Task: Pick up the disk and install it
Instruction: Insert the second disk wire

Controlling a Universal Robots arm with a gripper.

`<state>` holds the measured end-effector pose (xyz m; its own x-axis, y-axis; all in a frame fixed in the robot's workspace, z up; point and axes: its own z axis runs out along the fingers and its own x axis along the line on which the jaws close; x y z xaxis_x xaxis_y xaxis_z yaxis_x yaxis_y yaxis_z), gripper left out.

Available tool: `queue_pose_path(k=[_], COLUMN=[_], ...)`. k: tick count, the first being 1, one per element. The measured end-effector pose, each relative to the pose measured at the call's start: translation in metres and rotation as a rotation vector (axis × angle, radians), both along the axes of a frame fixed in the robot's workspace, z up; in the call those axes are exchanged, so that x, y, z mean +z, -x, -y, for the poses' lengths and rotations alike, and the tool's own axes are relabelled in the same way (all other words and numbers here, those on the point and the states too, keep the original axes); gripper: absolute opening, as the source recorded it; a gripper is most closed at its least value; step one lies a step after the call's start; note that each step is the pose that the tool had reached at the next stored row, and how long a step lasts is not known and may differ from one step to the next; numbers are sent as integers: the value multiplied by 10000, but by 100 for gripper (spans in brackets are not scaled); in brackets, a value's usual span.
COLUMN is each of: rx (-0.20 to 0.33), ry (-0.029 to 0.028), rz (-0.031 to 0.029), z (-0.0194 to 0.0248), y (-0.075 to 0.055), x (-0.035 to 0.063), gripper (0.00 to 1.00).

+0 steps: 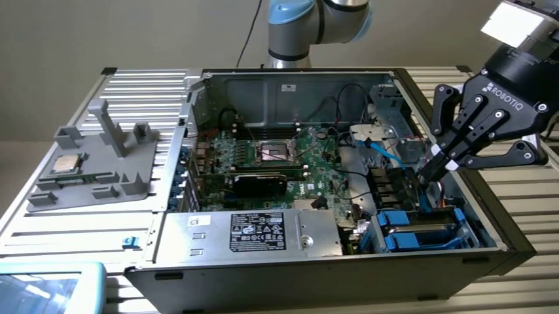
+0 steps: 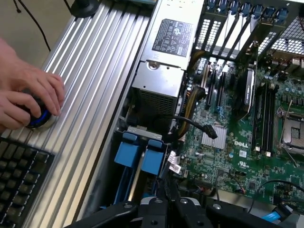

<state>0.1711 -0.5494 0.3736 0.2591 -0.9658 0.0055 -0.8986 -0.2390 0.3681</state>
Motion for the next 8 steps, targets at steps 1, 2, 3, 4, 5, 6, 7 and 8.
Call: queue_pose_path(k=[1,2,3,4,5,6,7,8], rx=[126,263,390,508,649,778,907,1030], ry=[-72,-146,-211,-267,-322,-363,-393,-421], rz=[2,8,20,34,55,80,116,162], z=[0,0,0,0,1,1,1,0], y=[0,0,1,1,1,0,0,0], x=[0,-1,-2,-3,-4,-3,-3,-2], gripper=[11,11,11,11,11,11,11,11])
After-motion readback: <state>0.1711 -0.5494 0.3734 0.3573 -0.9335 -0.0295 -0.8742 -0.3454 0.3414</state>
